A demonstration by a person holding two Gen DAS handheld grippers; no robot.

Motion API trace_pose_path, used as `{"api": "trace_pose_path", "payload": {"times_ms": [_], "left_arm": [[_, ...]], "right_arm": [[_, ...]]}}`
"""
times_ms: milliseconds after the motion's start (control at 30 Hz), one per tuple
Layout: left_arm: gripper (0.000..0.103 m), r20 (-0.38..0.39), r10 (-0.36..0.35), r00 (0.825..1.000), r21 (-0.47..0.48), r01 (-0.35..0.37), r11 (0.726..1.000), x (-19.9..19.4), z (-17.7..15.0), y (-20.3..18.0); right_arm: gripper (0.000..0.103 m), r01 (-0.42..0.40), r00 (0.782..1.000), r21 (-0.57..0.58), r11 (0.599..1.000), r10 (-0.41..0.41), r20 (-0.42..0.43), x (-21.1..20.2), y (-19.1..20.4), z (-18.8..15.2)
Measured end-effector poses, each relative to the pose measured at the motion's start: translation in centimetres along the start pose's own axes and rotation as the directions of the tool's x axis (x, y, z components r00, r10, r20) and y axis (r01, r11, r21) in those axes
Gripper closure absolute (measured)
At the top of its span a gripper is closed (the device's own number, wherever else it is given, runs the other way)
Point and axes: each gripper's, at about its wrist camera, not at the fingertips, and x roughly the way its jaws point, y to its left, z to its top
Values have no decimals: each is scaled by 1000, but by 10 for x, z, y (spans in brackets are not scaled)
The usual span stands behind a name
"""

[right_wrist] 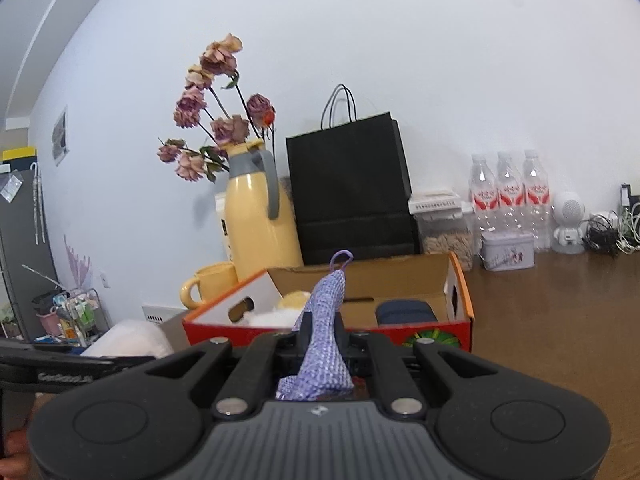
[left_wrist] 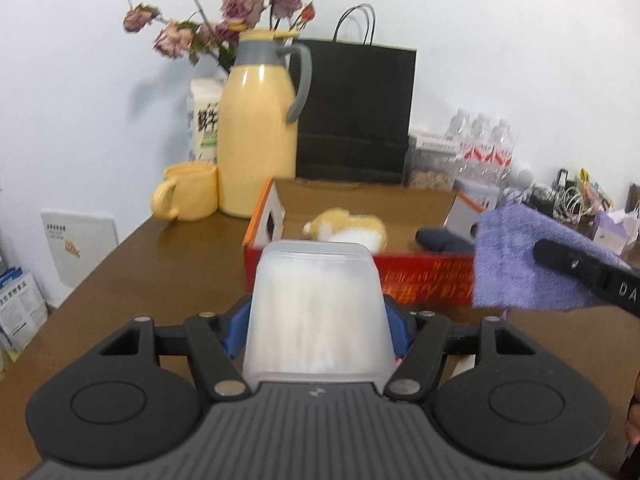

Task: Organize objects
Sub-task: 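Carry the mesh bag and plastic box toward the cardboard box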

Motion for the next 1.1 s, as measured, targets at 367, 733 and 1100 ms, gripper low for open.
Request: {"api": "trace_pose_path", "payload": {"times_ms": [367,733,1100], "left_arm": [[36,83,-11,996,-23,13,1000,47,58,-16],[36,88,-10,996,-57,15,998,120,84,-24],[36,17,4,1000,-42,-4,999,163,76,-20]], "right_arm": [[97,-10,1000,-10,1000,10,22,48,3,43],[97,27,999,8,1000,-27,-35,135,-15,55],[97,57,996,23,998,-55,-76,162,-33,43]]}}
